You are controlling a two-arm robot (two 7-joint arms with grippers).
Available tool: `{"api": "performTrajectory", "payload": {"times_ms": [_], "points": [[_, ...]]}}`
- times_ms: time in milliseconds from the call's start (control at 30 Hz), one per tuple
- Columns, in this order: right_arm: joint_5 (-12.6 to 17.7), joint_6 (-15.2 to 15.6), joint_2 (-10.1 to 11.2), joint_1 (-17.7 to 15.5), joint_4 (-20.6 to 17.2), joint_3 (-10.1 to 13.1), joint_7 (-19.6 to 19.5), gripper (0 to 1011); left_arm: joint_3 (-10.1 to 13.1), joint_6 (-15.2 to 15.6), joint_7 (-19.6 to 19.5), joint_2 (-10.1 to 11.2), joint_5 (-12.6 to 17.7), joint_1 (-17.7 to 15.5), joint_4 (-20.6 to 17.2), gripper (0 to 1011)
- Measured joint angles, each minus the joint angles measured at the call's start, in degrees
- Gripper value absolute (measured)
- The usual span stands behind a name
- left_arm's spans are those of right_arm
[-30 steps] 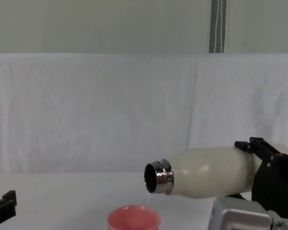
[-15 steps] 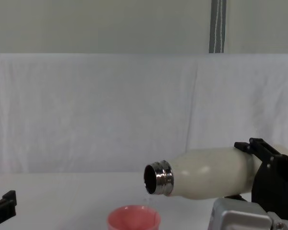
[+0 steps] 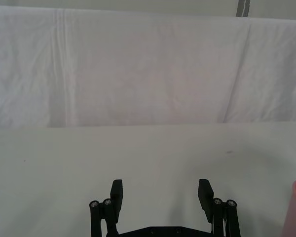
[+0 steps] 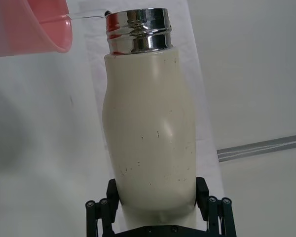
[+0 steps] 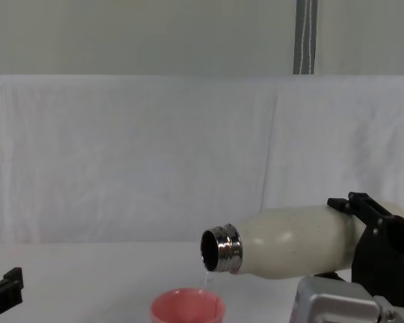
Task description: Grasp the thermos with one hand and pour water into the cup lid.
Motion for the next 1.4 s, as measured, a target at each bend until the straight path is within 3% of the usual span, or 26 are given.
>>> {"api": "performTrajectory", "payload": {"times_ms": [1400], "points": [[0.1,-0.1,0.0,0.0,0.3,-0.1,0.0,961,0.0,0.0,0.0,0.0,0.0,0.0,0.0,1001]]}}
